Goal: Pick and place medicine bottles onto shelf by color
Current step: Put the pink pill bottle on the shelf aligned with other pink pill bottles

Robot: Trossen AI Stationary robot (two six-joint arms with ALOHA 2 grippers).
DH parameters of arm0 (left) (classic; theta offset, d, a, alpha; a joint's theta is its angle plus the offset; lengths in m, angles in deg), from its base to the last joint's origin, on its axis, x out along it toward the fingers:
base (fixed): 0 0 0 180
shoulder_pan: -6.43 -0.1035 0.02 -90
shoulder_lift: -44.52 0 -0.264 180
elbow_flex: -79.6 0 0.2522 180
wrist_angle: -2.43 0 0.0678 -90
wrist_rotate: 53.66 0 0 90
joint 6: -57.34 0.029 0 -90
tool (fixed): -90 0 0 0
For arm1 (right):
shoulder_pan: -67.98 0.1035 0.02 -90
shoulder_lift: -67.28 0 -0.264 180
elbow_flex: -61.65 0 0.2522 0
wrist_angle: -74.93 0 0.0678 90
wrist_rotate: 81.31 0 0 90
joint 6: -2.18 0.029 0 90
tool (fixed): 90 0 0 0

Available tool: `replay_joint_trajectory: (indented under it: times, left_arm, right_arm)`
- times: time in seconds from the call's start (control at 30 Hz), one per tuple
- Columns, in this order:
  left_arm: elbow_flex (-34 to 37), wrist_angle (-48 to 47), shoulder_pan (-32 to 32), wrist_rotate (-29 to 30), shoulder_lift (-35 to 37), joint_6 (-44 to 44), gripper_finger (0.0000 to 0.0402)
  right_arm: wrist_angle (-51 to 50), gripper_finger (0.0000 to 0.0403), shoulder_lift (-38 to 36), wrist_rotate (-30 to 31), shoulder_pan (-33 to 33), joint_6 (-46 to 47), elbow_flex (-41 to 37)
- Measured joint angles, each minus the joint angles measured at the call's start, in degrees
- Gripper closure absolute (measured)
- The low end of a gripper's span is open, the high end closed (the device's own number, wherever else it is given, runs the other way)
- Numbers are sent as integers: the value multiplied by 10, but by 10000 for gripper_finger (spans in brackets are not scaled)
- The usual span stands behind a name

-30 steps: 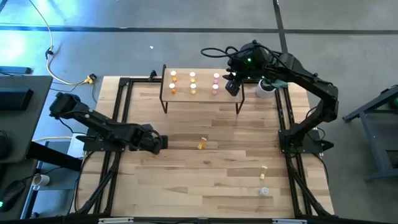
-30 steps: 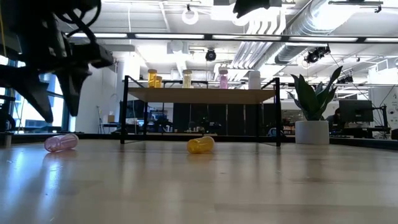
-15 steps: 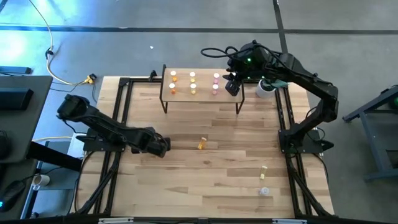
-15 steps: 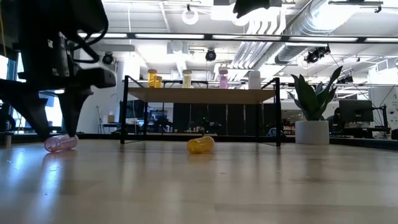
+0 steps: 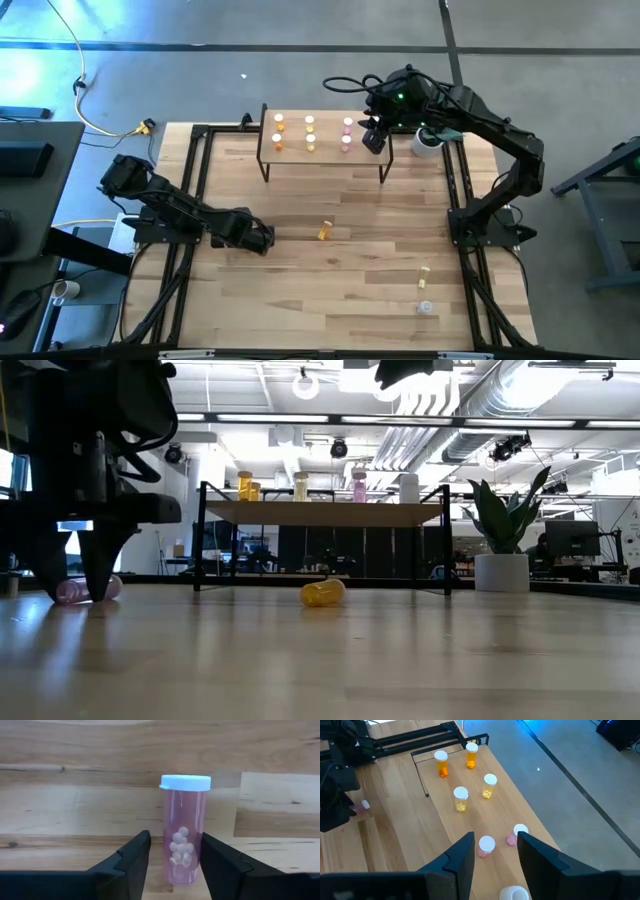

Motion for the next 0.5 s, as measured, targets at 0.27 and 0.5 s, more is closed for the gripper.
replay_joint_trajectory:
  times: [0.27,0.5]
  left_arm:
    - [1,3,0,-10,3,56,305]
    - [-14,15,0,-27,2,110,314]
  right_arm:
    - [0,263,0,0,0,0,0]
    - [0,263,0,0,0,0,0]
